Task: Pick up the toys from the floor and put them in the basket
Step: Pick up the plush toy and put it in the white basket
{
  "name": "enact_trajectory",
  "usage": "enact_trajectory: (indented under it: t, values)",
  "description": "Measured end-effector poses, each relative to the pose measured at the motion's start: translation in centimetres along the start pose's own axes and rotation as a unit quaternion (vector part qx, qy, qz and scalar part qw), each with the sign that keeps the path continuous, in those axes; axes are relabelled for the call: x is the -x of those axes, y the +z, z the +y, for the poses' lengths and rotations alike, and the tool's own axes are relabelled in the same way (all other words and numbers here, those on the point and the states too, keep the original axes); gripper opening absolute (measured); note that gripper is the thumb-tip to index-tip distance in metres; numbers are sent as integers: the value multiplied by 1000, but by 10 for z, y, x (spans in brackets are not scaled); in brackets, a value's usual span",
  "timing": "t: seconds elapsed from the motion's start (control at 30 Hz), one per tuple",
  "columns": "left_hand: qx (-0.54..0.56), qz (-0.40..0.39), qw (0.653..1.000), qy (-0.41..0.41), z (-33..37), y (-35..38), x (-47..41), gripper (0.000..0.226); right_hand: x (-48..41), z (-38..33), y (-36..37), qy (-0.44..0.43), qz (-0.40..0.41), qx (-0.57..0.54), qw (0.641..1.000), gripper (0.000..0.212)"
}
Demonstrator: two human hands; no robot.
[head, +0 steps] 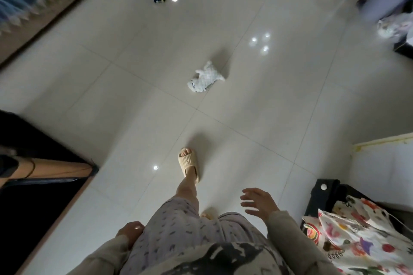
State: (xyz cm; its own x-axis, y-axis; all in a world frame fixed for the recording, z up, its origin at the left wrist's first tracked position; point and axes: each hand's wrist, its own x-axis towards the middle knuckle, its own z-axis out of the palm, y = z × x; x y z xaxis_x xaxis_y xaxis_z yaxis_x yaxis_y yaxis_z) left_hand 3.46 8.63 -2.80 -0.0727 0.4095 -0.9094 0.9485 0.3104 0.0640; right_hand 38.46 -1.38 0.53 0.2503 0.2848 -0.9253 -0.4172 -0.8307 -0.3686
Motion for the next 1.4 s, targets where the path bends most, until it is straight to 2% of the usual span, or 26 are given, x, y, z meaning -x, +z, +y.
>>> enact_trajectory:
  t: [0.03, 0.07, 0.1, 0.17, 0.23, 0.37, 0.47, 0.57, 0.7, 0.9, 1.0, 1.07, 1.2, 1.4]
  values:
    - [-33, -22, 999, 6, 8, -16, -8, 37, -8, -7, 0, 13, 6, -9, 1000, 11]
    - [-13, -2, 1000, -5, 22, -31, -12, 37, -15, -15, 0, 29, 15, -17, 999, 10]
    - [-14, -16, 1000, 4, 38, -48, -20, 36, -20, -22, 0, 48, 26, -26, 998, 9]
    - [-34, -26, 999, 32, 73, -87, -31, 26, -30, -39, 2, 84, 51, -40, 994, 9]
    - [26, -11, 999, 46, 104, -123, -42, 14, -41, -56, 2, 100, 69, -29, 992, 8]
    - [155, -13, 985, 78, 181, -188, -49, 12, -60, -87, 1, 94, 91, 89, 987, 26]
    - [169, -5, 978, 120, 232, -219, -55, 13, -71, -124, 2, 59, 107, 163, 979, 31]
    - [184, -12, 974, 135, 269, -234, -61, 14, -88, -163, -4, 51, 102, 186, 976, 29]
    - [190, -30, 976, 103, 297, -234, -74, 14, -117, -219, -17, 40, 99, 220, 970, 29]
    - [187, -17, 982, -20, 312, -225, -100, 23, -161, -336, -41, 30, 95, 256, 962, 26]
    - [199, -30, 978, -48, 326, -229, -102, 30, -178, -397, -51, 14, 75, 189, 979, 15]
    - [206, -27, 977, -50, 341, -234, -108, 28, -184, -435, -54, 12, 68, 144, 987, 9]
    - [283, -18, 958, -52, 385, -250, -115, 19, -197, -490, -52, -1, 35, 128, 991, 13]
    - [240, -20, 970, -26, 436, -278, -135, 17, -219, -518, -47, 15, 23, 136, 990, 8]
